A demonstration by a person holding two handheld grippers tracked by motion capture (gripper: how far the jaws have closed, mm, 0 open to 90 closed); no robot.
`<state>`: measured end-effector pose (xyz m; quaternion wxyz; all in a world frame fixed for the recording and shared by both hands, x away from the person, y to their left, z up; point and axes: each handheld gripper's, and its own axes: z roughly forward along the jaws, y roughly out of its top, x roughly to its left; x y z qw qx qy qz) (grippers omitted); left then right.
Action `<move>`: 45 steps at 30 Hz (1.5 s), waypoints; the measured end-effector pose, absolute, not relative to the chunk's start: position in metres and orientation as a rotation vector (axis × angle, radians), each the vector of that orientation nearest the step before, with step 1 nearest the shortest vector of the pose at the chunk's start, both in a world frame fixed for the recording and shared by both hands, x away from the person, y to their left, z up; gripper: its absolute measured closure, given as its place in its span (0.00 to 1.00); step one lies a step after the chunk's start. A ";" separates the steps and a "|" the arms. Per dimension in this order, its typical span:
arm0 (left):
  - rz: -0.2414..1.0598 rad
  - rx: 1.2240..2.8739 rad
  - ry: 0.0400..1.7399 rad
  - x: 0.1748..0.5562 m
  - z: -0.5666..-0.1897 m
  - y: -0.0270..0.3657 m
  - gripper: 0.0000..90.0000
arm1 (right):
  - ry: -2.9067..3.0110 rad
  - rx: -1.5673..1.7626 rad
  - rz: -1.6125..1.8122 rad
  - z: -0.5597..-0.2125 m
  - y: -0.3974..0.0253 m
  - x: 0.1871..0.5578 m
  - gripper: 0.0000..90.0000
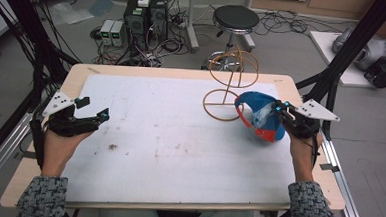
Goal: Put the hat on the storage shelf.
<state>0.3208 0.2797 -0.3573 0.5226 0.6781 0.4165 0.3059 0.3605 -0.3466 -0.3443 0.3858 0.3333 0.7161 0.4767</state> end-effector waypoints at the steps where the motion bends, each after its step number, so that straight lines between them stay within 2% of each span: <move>1: 0.732 1.624 0.999 0.321 -0.357 0.280 0.21 | 1.800 0.871 1.225 -0.341 -0.350 0.359 0.99; 22: 0.732 1.624 1.001 0.321 -0.357 0.281 0.21 | 1.623 0.971 1.231 -0.301 -0.377 0.351 0.99; 36: 0.732 1.619 1.001 0.320 -0.356 0.284 0.21 | 1.571 1.015 1.224 -0.257 -0.380 0.371 0.99; 45: 0.730 1.623 1.006 0.321 -0.357 0.284 0.21 | 1.544 0.998 1.202 -0.223 -0.366 0.387 0.99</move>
